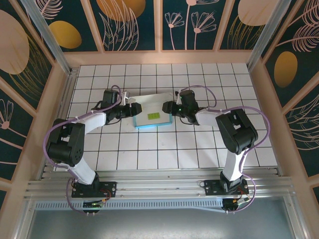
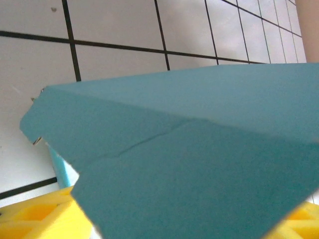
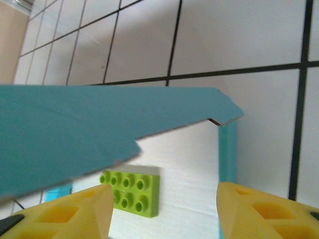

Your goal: Fold the paper box

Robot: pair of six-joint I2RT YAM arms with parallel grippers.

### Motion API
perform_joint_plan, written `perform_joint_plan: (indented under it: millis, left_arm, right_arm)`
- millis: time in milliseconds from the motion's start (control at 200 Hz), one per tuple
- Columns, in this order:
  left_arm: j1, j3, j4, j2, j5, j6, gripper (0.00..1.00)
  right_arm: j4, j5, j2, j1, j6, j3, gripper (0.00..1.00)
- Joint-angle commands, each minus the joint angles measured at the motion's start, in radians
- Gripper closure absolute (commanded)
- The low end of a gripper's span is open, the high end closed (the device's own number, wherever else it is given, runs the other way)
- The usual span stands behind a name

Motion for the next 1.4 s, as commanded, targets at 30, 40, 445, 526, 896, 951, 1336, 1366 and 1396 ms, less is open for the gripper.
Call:
perform_joint_plan:
  millis: [30, 40, 445, 526, 896, 951, 1336, 1366, 1396]
  left_arm:
    - [-0.006, -0.026, 0.009, -0.092, -0.034, 0.023, 0.30]
    - [-0.007, -0.029, 0.008, -0.099, -0.040, 0.024, 0.30]
    - [-0.005, -0.016, -0.049, -0.313, -0.277, 0.180, 0.30]
    - [-0.004, 0.074, -0.139, -0.250, -0.327, 0.262, 0.29]
    - [-0.004, 0.346, -0.304, -0.017, -0.225, 0.330, 0.27]
    - [-0.003, 0.359, -0.310, 0.001, -0.221, 0.332, 0.28]
    - [-0.004, 0.344, -0.289, 0.027, -0.124, 0.257, 0.38]
    - [-0.003, 0.343, -0.289, 0.029, -0.118, 0.256, 0.39]
    - [-0.003, 0.344, -0.290, 0.031, -0.114, 0.255, 0.39]
  right_arm:
    - [0.011, 0.064, -0.108, 0.010, -0.058, -0.050, 0.41]
    - [0.010, 0.068, -0.115, 0.010, -0.063, -0.053, 0.41]
    - [-0.085, -0.114, -0.204, -0.080, -0.348, 0.039, 0.13]
    - [-0.203, -0.155, -0.141, -0.090, -0.435, 0.158, 0.11]
    - [-0.431, -0.229, 0.054, -0.107, -0.500, 0.470, 0.26]
    - [-0.431, -0.240, 0.061, -0.108, -0.491, 0.478, 0.32]
    - [-0.384, -0.160, 0.037, -0.082, -0.370, 0.435, 0.40]
    - [-0.381, -0.152, 0.034, -0.079, -0.366, 0.431, 0.41]
    - [-0.383, -0.144, 0.033, -0.076, -0.362, 0.431, 0.41]
